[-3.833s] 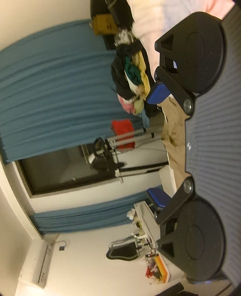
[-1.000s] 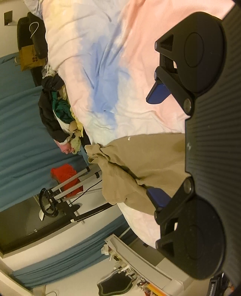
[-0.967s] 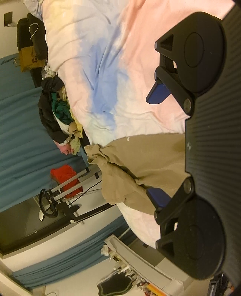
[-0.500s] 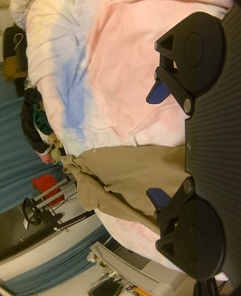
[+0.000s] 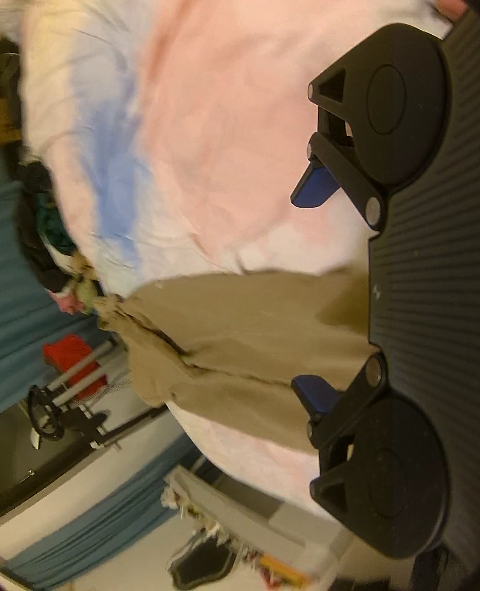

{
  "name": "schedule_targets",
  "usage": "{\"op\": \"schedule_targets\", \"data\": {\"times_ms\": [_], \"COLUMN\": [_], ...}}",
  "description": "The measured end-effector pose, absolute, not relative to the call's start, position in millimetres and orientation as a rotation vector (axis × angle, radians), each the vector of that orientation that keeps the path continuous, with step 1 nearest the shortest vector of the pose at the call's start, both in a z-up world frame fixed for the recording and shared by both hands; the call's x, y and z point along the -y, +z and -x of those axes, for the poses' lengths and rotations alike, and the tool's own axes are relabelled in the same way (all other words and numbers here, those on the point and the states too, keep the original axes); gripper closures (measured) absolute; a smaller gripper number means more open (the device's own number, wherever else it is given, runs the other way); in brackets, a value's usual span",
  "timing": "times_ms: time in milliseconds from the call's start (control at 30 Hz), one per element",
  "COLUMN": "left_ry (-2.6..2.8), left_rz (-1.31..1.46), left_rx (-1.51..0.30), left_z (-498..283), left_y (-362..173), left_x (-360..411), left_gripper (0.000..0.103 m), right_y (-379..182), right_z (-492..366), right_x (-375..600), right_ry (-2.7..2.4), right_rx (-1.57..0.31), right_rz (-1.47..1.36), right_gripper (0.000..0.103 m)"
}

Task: Fold clothes
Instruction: 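Fold the hem over toward the collar with the left tool and release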

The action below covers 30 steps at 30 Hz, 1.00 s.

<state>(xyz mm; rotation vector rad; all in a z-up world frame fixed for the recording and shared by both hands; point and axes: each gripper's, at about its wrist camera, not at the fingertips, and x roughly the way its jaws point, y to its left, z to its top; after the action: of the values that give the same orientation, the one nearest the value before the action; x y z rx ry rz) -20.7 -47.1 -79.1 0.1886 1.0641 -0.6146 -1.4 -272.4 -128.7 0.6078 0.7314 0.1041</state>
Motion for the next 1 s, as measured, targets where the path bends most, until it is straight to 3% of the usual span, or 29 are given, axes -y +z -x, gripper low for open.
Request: {"op": "schedule_targets", "data": {"times_ms": [67,100,133,200,267,400,533,600,667,767,867,933,1000], "left_ry": [-0.616,-0.618,-0.624,-0.595,-0.524,-0.350,-0.330,-0.356,-0.395,-0.427,-0.433,-0.445,-0.444], "left_rz": [-0.127,-0.078,-0.015,0.132,0.269,0.557,0.624,0.619,0.616,0.616,0.604,0.587,0.548], "left_rx": [-1.077,-1.077,-1.077,-1.064,-1.044,-1.091,-1.161,-1.189,-1.221,-1.278,-1.318,-1.343,-1.322], "left_z": [16,13,9,-1,-10,-30,-46,-51,-51,-49,-46,-37,-29], "left_y": [-78,-75,-72,-68,-70,-96,-114,-118,-123,-129,-131,-133,-129], "left_x": [38,28,17,-15,-46,-100,-104,-99,-93,-87,-86,-83,-80], "left_gripper": [0.069,0.052,0.042,0.037,0.024,0.023,0.025,0.026,0.034,0.050,0.080,0.091,0.094], "right_y": [-138,-142,-147,-153,-158,-170,-171,-171,-172,-170,-168,-167,-164], "right_z": [6,8,11,16,16,15,18,22,29,38,41,42,44], "right_x": [277,279,280,281,281,276,270,267,264,252,242,235,222], "right_ry": [0.143,0.143,0.136,0.095,0.075,0.081,0.129,0.172,0.215,0.179,0.136,0.140,0.185], "right_rx": [-0.772,-0.794,-0.817,-0.852,-0.880,-0.927,-0.956,-0.959,-0.969,-1.013,-1.050,-1.080,-1.124], "right_rz": [-0.691,-0.723,-0.751,-0.773,-0.790,-0.839,-0.874,-0.906,-0.957,-0.897,-0.816,-0.768,-0.698], "right_gripper": [0.004,0.004,0.004,0.004,0.004,0.003,0.003,0.008,0.030,0.031,0.032,0.030,0.030]}}
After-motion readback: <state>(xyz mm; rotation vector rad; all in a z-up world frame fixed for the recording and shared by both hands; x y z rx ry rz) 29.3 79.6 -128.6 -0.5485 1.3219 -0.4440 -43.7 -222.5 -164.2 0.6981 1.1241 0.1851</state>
